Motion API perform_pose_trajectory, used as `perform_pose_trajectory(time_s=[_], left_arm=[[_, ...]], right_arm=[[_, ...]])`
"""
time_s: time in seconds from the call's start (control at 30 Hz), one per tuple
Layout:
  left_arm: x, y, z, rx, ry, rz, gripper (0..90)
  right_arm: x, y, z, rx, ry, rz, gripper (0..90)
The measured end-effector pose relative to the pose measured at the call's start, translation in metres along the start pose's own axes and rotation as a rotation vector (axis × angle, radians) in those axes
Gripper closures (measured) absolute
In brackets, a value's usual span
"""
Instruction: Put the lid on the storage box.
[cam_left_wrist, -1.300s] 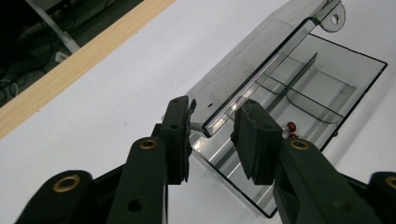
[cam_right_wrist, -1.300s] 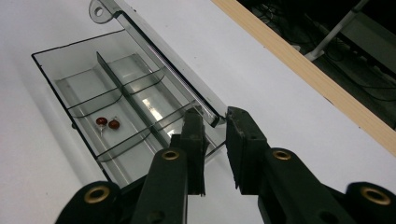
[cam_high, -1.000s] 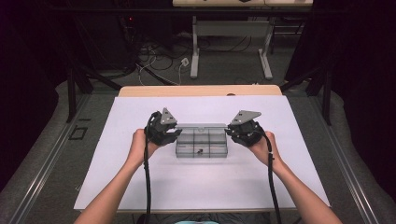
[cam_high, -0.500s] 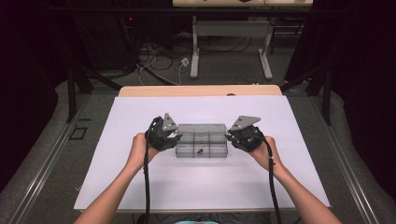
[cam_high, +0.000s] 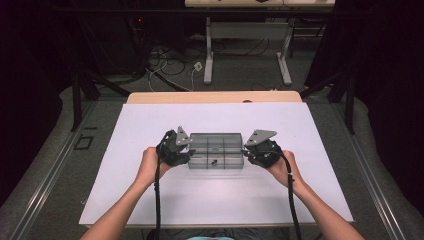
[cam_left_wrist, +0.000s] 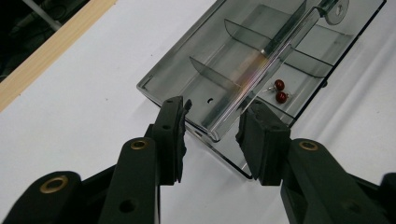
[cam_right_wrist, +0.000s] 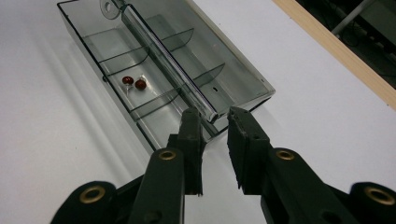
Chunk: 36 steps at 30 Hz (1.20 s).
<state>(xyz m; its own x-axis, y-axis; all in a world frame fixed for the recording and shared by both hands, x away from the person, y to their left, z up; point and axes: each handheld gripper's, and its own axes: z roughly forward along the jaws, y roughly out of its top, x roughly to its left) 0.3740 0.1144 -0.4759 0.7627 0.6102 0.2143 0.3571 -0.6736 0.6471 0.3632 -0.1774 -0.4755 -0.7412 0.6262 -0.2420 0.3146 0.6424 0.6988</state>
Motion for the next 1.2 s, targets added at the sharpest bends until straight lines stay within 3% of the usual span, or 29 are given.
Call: perform_pose_trajectory(time_s=[0.93,1.03,1.13,1.2], left_arm=[[-0.007,-0.010,0.012,0.078,-0.021,0.000,56.3],[-0.006,-0.012,0.013,0.078,-0.024,-0.015,55.5],[-0.005,-0.014,0.014,0.113,-0.038,-0.056,39.1],[-0.004,-0.017,0.012,0.108,-0.018,-0.081,29.3]], right_arm=[[0.007,-0.012,0.010,0.077,0.043,0.007,75.1],[0.006,-0.012,0.011,0.089,0.043,0.021,66.7],[0.005,-0.013,0.013,0.097,0.056,0.049,53.8],[0.003,-0.013,0.013,0.104,0.063,0.074,48.0]])
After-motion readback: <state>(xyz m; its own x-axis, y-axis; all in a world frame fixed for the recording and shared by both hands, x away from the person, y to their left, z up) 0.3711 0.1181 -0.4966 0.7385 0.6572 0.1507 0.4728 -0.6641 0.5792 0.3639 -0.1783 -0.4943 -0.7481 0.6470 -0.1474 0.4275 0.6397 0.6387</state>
